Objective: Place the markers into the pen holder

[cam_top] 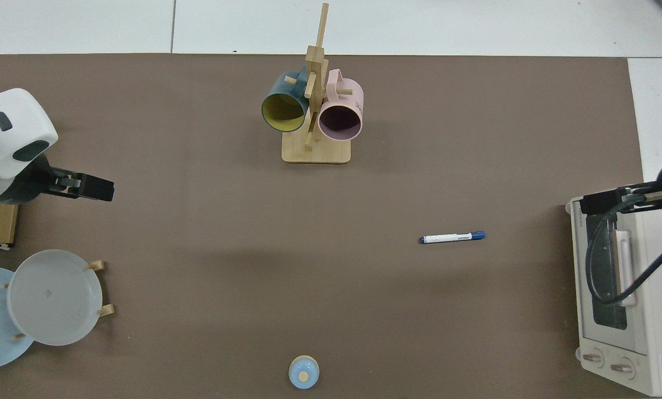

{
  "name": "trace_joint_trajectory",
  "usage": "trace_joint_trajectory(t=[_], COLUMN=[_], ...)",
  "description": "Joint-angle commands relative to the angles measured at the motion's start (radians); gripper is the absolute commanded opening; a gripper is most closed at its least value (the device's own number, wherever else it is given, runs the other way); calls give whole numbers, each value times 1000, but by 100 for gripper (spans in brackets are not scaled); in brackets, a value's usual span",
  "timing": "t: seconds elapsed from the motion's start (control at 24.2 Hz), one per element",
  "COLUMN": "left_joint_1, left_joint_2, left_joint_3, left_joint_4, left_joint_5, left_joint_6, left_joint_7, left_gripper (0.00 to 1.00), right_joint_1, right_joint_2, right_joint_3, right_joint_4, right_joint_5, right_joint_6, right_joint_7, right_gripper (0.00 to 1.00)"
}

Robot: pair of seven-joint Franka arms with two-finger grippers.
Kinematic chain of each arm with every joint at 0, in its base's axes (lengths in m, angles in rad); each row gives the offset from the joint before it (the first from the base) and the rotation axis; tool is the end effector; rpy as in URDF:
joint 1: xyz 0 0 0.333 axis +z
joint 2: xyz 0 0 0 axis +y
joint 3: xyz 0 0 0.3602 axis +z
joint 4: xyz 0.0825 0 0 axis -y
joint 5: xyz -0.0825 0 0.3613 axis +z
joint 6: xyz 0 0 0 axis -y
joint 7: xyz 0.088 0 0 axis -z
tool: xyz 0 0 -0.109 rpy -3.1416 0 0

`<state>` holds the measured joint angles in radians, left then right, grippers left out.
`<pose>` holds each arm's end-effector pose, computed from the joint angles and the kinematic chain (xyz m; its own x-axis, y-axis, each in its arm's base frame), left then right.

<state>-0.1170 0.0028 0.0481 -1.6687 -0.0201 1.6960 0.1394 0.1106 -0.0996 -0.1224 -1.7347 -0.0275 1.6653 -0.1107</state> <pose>0.5405 -0.0393 0.6319 0.9785 -0.2043 0.0270 -0.2048 -0.9787 0.0163 0.5035 -0.0123 0.6520 0.9944 0.1016 0.0276 0.1011 -0.9947 0.0185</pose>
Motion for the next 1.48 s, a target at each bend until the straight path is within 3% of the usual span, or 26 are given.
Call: trace_joint_trajectory(t=[0.0,0.78,0.91,1.07,1.24,1.44], left_joint_1=[-9,-10,-10,-15,-15,-15], left_joint_2=[-11,-24,-24,-24,-24,-23], left_joint_3=[6,2,1,1,1,1], left_joint_4=[-5,-16,-16,-16,-16,-16], left_joint_5=[-4,-9,-8,-1,-1,2], left_joint_6=[-6,-25,-26,-18,-15,-10], left_joint_7=[2,71,129,239,334,543], left_gripper=[100,100,100,100,100,100], right_joint_1=[-6,-9,-5,6,6,8], right_joint_2=[-11,-11,-3,-6,3,49], right_joint_3=[7,4,4,6,7,9], right_joint_4=[-5,-6,-17,-57,-109,-195], right_joint_5=[-2,20,87,115,121,199], right_joint_6=[-10,4,39,66,131,186], right_joint_7=[19,58,275,587,733,934], right_gripper=[100,100,100,100,100,100])
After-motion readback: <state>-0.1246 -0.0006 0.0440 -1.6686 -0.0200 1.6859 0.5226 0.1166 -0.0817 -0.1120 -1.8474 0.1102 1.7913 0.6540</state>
